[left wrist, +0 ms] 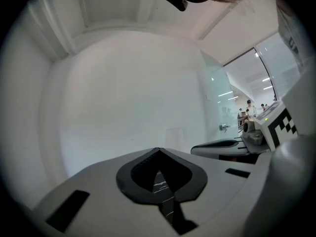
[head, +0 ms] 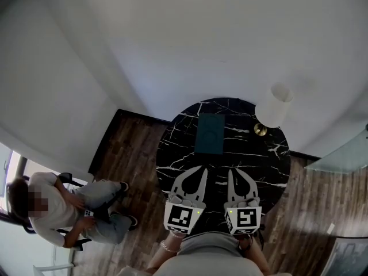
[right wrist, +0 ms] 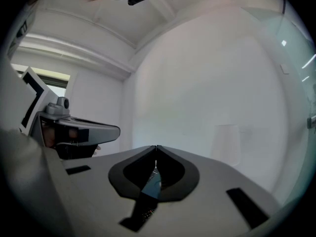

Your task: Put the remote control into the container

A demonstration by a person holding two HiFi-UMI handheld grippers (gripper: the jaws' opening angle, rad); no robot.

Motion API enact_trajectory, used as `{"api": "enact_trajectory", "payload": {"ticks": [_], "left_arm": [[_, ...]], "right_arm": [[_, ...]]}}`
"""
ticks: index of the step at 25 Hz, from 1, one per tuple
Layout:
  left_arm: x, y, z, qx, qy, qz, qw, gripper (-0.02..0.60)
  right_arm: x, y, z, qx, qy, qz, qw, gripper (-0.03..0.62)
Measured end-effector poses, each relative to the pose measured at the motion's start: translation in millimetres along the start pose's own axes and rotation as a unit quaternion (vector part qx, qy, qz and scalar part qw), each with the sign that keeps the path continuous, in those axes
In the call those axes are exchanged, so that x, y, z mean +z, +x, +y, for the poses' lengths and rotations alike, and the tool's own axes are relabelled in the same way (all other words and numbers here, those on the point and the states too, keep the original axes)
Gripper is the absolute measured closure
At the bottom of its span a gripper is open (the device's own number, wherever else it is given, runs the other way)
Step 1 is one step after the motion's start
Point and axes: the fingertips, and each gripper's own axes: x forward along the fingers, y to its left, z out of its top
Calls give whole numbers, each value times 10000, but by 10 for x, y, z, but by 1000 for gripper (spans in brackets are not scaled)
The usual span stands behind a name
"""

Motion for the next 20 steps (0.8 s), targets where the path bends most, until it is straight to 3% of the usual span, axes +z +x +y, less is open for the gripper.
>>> {"api": "enact_trajectory", "payload": {"ticks": [20], "left_arm": [[-217,41,-38,-85,-205,195,9996,575]], "right_arm": [[-52,12,-10,-106,-45,147,9998,582]]}}
